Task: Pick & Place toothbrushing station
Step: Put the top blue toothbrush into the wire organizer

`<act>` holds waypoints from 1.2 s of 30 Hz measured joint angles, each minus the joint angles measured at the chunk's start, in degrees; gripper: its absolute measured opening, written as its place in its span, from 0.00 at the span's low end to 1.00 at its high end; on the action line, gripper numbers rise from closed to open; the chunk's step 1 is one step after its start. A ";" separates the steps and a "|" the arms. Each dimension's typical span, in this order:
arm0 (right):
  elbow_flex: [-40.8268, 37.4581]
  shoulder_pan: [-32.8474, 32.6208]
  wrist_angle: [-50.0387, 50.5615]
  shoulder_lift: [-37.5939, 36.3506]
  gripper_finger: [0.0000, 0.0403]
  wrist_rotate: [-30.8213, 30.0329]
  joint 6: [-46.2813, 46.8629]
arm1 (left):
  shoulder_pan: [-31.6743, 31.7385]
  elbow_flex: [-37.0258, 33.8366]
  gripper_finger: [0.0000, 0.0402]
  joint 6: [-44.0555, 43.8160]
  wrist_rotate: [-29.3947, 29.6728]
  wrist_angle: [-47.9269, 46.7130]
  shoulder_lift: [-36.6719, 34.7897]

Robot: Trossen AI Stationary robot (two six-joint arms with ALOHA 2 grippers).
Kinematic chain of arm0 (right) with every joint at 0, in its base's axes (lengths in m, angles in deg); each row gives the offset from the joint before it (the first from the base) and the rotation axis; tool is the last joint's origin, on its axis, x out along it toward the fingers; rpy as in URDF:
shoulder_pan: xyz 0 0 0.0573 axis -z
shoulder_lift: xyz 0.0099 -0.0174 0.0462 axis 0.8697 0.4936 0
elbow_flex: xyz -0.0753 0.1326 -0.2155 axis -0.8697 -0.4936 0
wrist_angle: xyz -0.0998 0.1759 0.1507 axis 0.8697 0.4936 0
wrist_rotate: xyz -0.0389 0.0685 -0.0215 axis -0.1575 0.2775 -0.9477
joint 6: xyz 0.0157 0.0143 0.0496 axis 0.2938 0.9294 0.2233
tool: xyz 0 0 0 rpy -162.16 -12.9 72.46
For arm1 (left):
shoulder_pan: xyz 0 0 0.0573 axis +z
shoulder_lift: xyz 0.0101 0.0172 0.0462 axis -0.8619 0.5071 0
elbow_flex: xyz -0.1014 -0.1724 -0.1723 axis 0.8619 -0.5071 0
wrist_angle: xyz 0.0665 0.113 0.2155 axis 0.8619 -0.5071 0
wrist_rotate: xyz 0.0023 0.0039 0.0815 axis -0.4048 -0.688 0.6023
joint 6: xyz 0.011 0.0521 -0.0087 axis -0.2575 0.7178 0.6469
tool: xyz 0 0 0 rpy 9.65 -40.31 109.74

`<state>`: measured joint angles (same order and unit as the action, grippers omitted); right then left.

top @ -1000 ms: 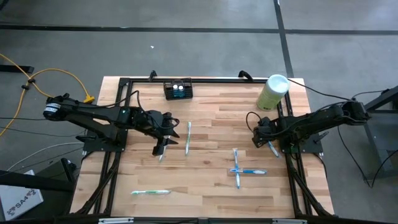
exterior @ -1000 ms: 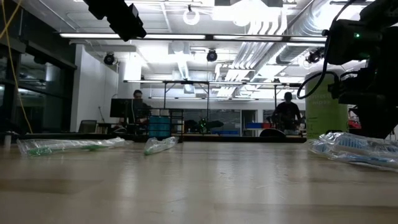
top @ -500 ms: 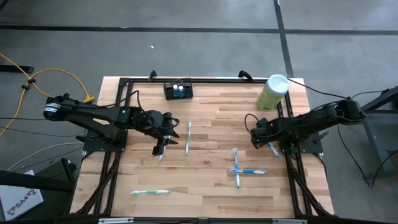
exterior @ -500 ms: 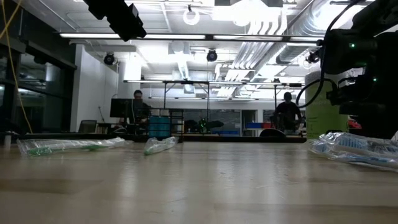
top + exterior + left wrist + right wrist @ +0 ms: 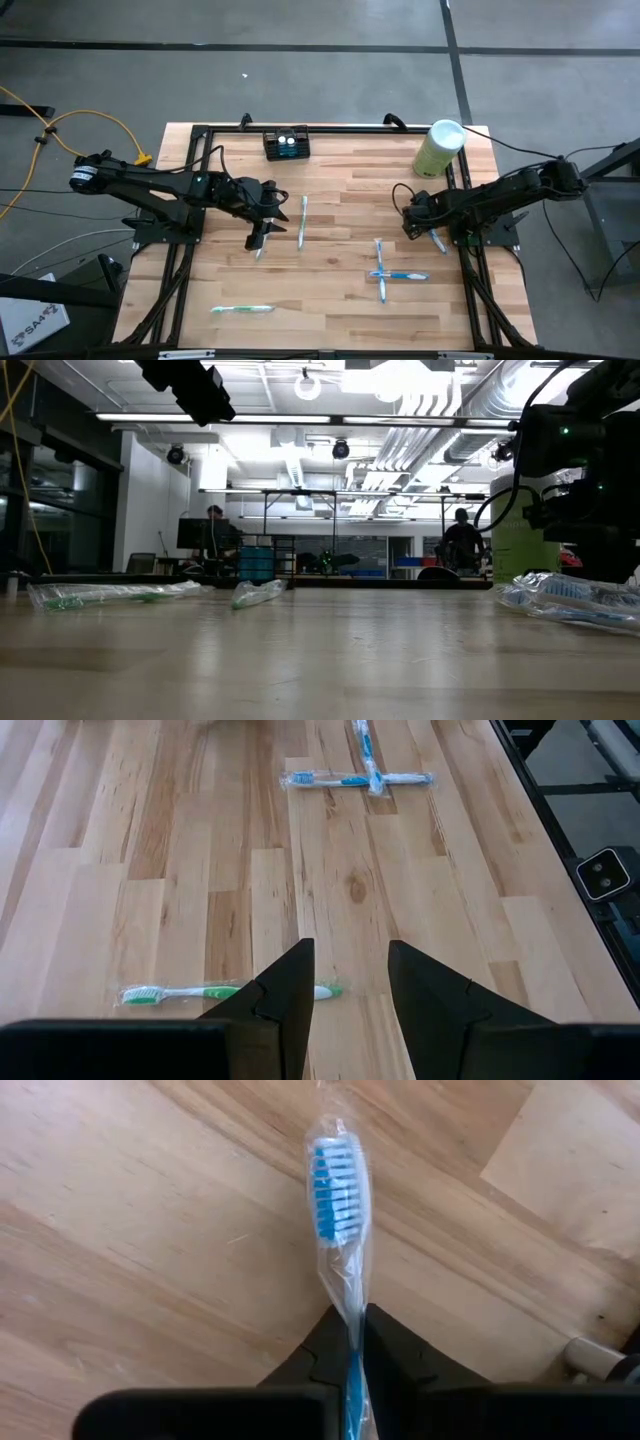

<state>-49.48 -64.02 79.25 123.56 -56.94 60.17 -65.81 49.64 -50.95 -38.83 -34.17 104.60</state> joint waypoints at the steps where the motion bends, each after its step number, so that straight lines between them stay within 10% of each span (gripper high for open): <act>1: 0.00 0.00 -0.02 0.00 0.04 0.14 -0.02 | 0.00 0.00 0.31 0.00 0.00 0.00 0.00; 36: 9.27 -0.04 -17.15 0.15 0.01 -7.04 -14.94 | -0.02 0.07 0.31 -1.27 0.00 -0.03 -0.02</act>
<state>-40.21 -64.06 62.10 123.71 -63.98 45.23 -65.83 49.70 -52.22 -38.83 -34.20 104.58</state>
